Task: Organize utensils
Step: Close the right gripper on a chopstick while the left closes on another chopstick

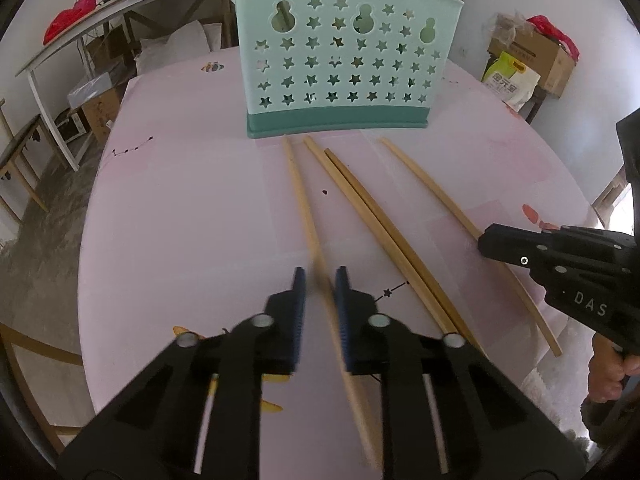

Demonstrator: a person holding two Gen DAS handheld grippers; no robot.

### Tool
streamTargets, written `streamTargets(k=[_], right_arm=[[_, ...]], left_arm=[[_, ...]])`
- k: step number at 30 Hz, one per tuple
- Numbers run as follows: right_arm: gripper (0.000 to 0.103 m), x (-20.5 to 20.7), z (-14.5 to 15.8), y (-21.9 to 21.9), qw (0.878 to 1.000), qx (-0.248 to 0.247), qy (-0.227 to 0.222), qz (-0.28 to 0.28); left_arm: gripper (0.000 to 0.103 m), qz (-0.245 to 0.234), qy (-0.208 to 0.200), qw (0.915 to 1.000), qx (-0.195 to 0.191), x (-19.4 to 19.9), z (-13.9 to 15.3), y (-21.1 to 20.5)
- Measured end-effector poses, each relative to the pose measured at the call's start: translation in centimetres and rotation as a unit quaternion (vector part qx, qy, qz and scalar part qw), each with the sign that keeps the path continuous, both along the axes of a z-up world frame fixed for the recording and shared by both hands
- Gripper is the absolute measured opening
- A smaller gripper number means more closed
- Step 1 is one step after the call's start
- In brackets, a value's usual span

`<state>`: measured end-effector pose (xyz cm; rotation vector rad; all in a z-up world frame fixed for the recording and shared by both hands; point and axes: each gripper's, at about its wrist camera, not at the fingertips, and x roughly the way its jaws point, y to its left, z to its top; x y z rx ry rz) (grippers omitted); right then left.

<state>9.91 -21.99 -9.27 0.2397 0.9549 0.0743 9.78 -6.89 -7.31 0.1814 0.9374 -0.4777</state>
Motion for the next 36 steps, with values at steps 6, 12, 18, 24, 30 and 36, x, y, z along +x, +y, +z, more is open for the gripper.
streamTargets(k=[6,12,18,24,30,36], right_arm=[[0.006,0.2,0.0,0.1,1.0,0.009,0.004,0.002],[0.006,-0.4,0.1,0.2,0.999,0.016,0.023,0.02],[0.008,0.6,0.3,0.8,0.998,0.006,0.042,0.054],[0.008,2.9,0.4,2.1,0.997,-0.016,0.038,0.07],[0.008,4.8,0.4,2.9,0.996,-0.036,0.026,0.076],[0.008,6.0,0.5,3.1,0.996,-0.043,0.022,0.074]], left_arm=[[0.005,0.014,0.014,0.9998,-0.005,-0.7,0.2,1.1],[0.005,0.023,0.047,0.9985,-0.013,-2.0,0.2,3.3],[0.023,0.027,0.088,0.9945,-0.048,-0.8,0.3,4.7],[0.023,0.024,0.074,0.9965,-0.033,1.0,0.2,3.4],[0.023,0.012,0.046,0.9989,0.003,2.6,0.2,1.5],[0.023,0.017,0.021,0.9992,0.03,4.2,0.4,0.1]])
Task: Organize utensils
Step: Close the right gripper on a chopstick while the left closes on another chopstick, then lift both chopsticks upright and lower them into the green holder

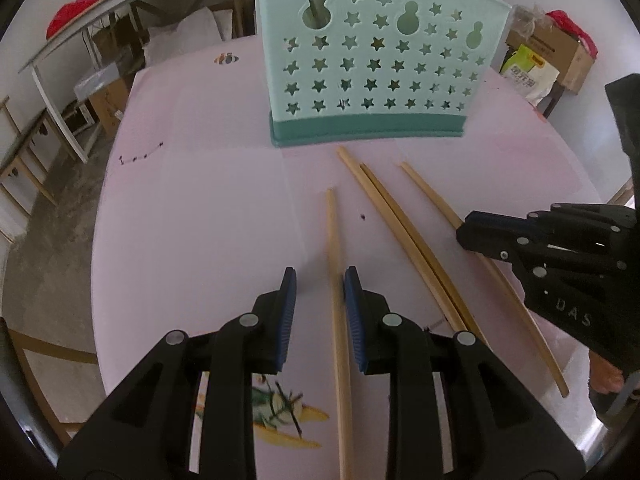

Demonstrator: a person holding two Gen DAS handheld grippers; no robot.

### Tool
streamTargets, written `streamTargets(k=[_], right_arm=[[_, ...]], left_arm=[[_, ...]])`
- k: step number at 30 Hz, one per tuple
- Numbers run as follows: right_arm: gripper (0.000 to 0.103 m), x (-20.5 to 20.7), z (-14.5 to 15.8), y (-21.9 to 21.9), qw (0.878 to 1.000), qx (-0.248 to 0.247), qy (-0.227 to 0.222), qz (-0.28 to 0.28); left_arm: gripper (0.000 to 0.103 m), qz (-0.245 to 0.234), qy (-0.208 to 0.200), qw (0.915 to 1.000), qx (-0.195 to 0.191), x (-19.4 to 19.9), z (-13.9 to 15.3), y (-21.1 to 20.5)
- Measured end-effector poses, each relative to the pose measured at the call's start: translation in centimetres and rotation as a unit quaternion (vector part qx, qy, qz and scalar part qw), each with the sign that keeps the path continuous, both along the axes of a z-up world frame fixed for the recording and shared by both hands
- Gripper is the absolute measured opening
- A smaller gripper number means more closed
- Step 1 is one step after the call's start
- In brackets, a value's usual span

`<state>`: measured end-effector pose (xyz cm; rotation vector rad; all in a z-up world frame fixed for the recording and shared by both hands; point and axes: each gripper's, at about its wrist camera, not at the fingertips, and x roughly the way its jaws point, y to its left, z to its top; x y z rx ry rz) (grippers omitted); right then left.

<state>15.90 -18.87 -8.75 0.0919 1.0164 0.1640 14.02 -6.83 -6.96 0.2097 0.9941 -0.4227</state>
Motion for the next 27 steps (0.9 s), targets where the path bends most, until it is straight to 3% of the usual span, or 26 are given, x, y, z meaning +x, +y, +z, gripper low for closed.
streamTargets(k=[9,16,21,27], right_arm=[[0.008,1.1,0.0,0.7,1.0,-0.02,-0.012,0.01],[0.007,1.7,-0.2,0.9,1.0,-0.011,-0.025,0.005],[0.007,1.4,0.0,-1.3,0.999,0.041,-0.027,-0.022],[0.007,-0.3,2.4,-3.6,0.994,0.079,-0.064,-0.046]], left_arm=[[0.022,0.008,-0.016,0.9998,0.011,1.4,0.0,-1.0],[0.005,0.022,-0.023,0.9995,0.005,2.6,-0.2,-0.9],[0.005,0.035,-0.009,0.9989,-0.029,3.2,-0.1,0.3],[0.005,0.048,-0.033,0.9942,-0.091,2.9,2.6,2.4]])
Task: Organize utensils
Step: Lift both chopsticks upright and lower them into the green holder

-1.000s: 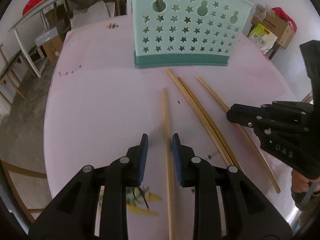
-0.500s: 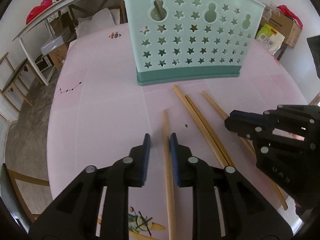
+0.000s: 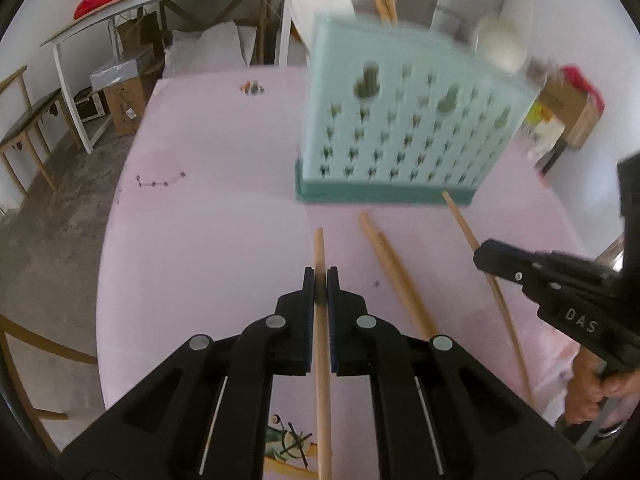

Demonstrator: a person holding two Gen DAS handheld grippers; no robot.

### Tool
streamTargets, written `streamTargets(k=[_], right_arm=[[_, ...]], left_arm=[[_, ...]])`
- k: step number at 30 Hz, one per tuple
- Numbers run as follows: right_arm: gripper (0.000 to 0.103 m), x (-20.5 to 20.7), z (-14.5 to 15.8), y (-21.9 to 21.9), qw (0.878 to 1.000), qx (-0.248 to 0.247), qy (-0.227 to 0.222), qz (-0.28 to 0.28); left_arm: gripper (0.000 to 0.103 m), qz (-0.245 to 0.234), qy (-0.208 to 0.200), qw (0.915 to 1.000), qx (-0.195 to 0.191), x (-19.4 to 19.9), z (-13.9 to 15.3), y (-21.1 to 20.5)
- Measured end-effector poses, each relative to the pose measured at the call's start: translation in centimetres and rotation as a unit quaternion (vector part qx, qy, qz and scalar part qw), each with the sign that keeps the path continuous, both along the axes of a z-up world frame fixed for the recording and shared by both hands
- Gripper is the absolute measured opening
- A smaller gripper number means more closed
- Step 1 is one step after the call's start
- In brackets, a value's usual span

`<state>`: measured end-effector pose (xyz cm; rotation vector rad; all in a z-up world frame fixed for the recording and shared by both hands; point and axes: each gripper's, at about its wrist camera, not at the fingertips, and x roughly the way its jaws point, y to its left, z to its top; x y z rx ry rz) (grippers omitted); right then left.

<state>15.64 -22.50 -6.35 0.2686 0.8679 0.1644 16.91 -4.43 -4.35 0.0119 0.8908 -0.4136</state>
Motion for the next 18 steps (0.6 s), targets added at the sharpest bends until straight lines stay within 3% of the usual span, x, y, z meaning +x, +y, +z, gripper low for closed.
streamTargets(k=[5,10,18], right_arm=[[0.007,-1.6,2.6,-1.4,0.999,0.019,-0.038,-0.011],[0.007,-3.0,5.3,-2.2,0.996,0.033,-0.076,-0.02],[0.007,-3.3,7.1,-2.8,0.993,0.042,-0.104,-0.028]], left_arm=[[0.005,0.004,-0.035,0.9962,-0.079,-1.1,4.0,2.5],[0.005,0.008,-0.087,0.9878,-0.129,-2.4,8.0,4.5],[0.005,0.0,-0.171,0.9648,-0.2,-3.5,14.3,5.6]])
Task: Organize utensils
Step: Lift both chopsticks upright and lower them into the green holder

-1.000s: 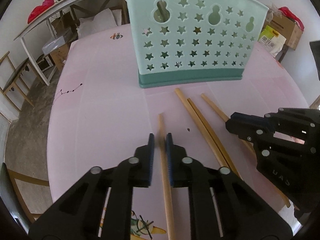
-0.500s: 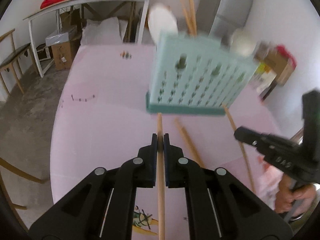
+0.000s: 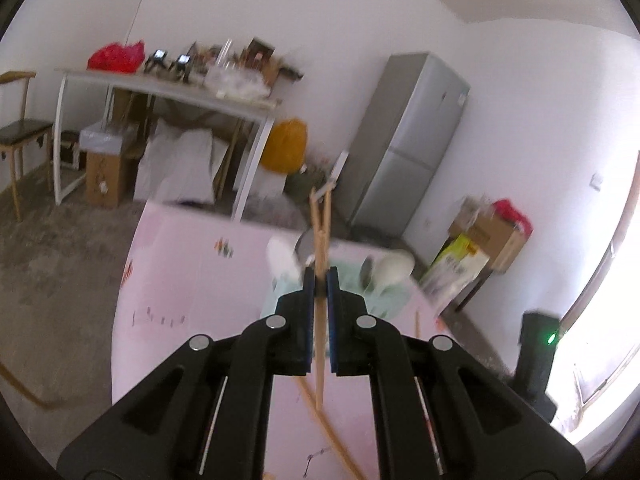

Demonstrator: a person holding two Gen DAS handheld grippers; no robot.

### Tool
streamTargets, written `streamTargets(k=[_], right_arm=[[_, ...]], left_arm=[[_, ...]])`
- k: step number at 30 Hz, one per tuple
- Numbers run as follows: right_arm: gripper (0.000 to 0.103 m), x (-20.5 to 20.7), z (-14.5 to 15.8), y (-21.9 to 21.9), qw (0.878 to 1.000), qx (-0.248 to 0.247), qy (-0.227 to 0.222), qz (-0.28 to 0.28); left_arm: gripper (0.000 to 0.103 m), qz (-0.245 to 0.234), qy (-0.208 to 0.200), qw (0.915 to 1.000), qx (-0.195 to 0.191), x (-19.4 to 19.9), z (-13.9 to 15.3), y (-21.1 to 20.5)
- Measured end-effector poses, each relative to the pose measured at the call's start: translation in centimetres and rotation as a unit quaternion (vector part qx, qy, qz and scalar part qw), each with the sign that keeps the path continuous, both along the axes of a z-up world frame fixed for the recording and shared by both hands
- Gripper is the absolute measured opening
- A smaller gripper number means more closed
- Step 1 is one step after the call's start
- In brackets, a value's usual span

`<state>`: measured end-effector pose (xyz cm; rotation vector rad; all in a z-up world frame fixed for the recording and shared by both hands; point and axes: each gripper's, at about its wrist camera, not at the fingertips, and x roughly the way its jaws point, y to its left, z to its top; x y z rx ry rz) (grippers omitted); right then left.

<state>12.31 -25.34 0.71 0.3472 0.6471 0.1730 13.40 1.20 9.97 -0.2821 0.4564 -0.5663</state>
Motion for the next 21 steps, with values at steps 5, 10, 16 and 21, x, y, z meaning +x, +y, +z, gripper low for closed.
streamTargets(k=[5,10,16,21], right_arm=[[0.007,-0.3,-0.1,-0.1,1.0,0.003,-0.002,-0.001],[0.007,-0.2,-0.1,-0.3,1.0,0.006,-0.002,-0.001],[0.007,-0.2,0.2,-0.3,1.0,0.01,-0.008,0.0],[0.007,-0.2,0.0,-0.1,1.0,0.011,-0.006,0.001]], left_arm=[[0.004,-0.011,-0.039,0.9989,-0.022,0.7,3.0,-0.6],[0.004,-0.018,-0.083,0.9954,-0.044,1.9,6.1,-1.9],[0.004,-0.004,-0.122,0.991,-0.055,4.3,7.4,-4.2],[0.004,0.018,-0.117,0.9919,-0.046,6.7,5.7,-6.5]])
